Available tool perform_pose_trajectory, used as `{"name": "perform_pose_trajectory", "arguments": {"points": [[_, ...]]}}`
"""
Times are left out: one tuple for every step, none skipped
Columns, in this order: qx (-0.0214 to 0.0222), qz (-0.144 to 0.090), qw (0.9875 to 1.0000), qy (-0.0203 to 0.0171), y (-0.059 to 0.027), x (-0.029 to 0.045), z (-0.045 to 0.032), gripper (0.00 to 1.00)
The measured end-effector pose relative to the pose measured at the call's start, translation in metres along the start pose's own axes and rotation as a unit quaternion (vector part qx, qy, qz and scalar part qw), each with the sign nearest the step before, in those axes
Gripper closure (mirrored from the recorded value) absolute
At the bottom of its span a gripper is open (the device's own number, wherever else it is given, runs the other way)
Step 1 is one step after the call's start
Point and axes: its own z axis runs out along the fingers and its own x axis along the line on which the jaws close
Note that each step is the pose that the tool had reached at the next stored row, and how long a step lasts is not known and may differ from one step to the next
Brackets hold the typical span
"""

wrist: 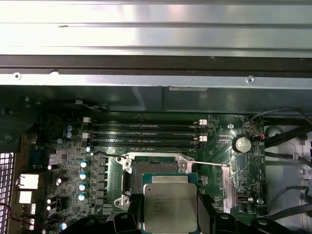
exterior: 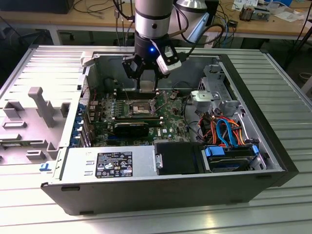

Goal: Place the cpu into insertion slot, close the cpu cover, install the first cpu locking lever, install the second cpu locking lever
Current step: 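Place the cpu into insertion slot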

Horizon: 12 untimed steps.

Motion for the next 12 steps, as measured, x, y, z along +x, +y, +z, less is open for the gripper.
{"name": "perform_pose_trajectory", "arguments": {"points": [[0.0000, 0.000, 1.0000, 0.0000, -0.0002, 0.0000, 0.0012, 0.46], [0.0000, 0.000, 1.0000, 0.0000, -0.0003, 0.0000, 0.0019, 0.46], [0.0000, 0.000, 1.0000, 0.0000, -0.0003, 0.0000, 0.0024, 0.46], [0.0000, 0.000, 1.0000, 0.0000, -0.0005, 0.0000, 0.0036, 0.46], [0.0000, 0.000, 1.0000, 0.0000, -0.0006, -0.0001, 0.0050, 0.46], [0.0000, 0.000, 1.0000, 0.0000, -0.0007, -0.0001, 0.0059, 0.46], [0.0000, 0.000, 1.0000, 0.0000, -0.0009, 0.0000, 0.0077, 0.46], [0.0000, 0.000, 1.0000, 0.0000, -0.0010, 0.0002, 0.0086, 0.46], [0.0000, 0.000, 1.0000, 0.0000, -0.0011, 0.0004, 0.0094, 0.46], [0.0000, 0.000, 1.0000, 0.0000, -0.0014, 0.0006, 0.0107, 0.46], [0.0000, 0.000, 1.0000, 0.0000, -0.0016, 0.0008, 0.0117, 0.46], [0.0000, 0.000, 1.0000, 0.0000, -0.0019, 0.0010, 0.0131, 0.46]]}}
